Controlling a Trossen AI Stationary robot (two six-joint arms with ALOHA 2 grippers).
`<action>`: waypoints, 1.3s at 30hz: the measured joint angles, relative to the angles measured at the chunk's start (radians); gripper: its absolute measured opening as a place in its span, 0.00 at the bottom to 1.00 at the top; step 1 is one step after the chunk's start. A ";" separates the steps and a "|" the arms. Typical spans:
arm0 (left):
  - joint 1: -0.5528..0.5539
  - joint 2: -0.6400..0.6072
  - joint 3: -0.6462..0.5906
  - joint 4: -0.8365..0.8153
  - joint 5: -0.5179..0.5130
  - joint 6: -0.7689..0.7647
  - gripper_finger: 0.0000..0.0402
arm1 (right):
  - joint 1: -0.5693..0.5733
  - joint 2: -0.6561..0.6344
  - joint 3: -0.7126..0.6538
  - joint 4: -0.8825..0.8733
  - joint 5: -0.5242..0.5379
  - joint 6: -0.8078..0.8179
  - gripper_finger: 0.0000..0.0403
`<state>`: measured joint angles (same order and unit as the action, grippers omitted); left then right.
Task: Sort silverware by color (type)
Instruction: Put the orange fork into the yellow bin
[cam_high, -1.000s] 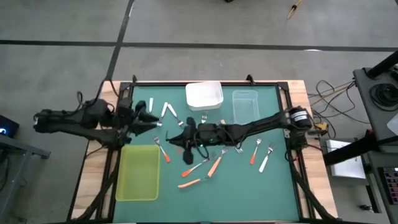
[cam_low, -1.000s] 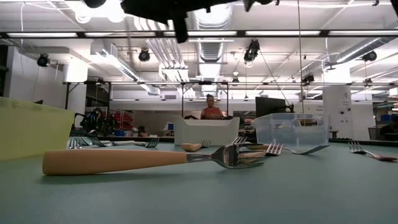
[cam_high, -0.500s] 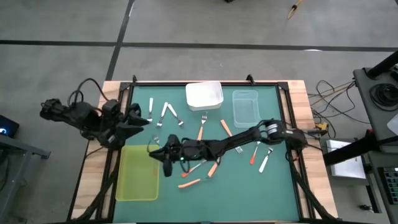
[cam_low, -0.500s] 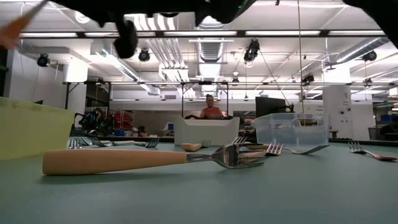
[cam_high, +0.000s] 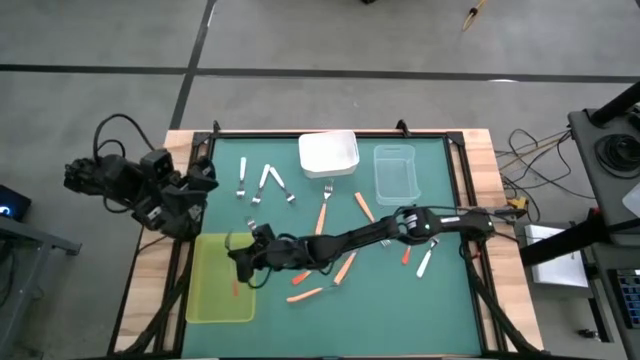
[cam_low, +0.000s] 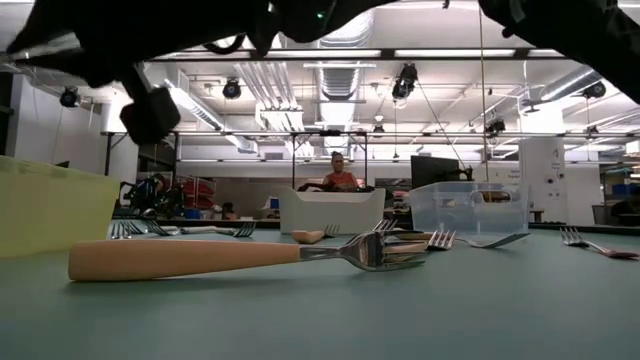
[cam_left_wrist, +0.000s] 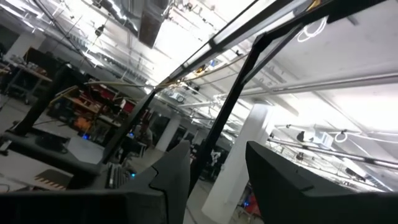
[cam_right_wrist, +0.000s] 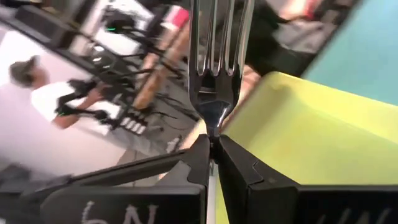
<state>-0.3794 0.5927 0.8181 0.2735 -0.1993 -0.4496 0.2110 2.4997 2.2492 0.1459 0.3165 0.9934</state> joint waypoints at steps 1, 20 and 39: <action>0.000 -0.002 0.000 -0.001 0.001 -0.001 0.35 | 0.001 0.006 0.022 -0.057 0.015 0.011 0.03; 0.000 -0.064 -0.002 -0.019 0.134 0.057 0.35 | 0.007 0.014 0.107 -0.331 0.089 0.272 0.03; 0.001 -0.141 -0.044 -0.118 0.119 0.225 0.35 | 0.027 0.024 0.105 -0.351 0.104 0.307 0.03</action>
<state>-0.3786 0.4514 0.7741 0.1558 -0.0799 -0.2249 0.2384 2.5233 2.3547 -0.2051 0.4206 1.3006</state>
